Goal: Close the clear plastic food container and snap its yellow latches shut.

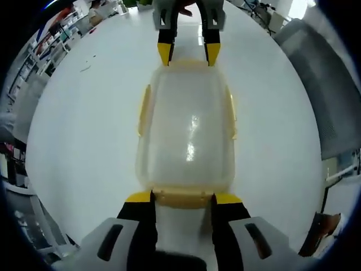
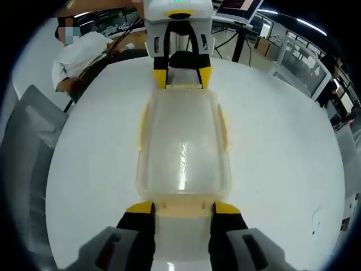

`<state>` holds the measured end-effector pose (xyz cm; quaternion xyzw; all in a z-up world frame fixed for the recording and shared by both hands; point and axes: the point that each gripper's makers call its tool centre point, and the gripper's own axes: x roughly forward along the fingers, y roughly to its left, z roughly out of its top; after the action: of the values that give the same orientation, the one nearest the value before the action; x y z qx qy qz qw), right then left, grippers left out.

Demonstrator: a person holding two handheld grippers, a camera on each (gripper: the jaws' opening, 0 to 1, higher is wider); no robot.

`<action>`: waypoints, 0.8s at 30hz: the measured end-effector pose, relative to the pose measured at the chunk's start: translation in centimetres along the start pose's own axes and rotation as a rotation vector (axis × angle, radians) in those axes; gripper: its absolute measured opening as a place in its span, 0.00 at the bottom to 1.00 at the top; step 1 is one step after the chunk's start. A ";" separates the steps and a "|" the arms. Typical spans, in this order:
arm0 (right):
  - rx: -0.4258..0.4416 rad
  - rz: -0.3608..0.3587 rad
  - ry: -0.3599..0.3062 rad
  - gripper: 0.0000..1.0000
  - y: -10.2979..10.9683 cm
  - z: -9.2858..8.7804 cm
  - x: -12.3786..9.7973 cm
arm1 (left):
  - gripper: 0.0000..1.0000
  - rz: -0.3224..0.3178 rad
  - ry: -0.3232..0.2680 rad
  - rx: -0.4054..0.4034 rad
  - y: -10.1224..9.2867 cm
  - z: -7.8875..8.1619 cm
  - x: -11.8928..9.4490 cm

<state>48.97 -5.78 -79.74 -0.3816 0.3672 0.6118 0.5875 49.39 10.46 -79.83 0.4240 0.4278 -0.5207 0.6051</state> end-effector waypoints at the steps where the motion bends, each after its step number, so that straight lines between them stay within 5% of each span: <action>1: -0.006 0.003 -0.004 0.35 0.1 0.2 -0.2 | 0.36 0.000 0.004 0.000 -0.1 0.0 -0.2; 15: -0.041 -0.030 -0.014 0.35 0.4 0.5 -3.1 | 0.36 0.064 -0.010 -0.019 -0.6 1.7 -2.9; 24: -0.061 -0.047 0.000 0.35 0.7 -1.1 -6.3 | 0.36 0.099 -0.047 -0.026 -1.1 4.9 -4.0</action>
<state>48.44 -9.53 -74.53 -0.4081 0.3394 0.6089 0.5895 48.30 6.70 -74.71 0.4243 0.3988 -0.4944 0.6454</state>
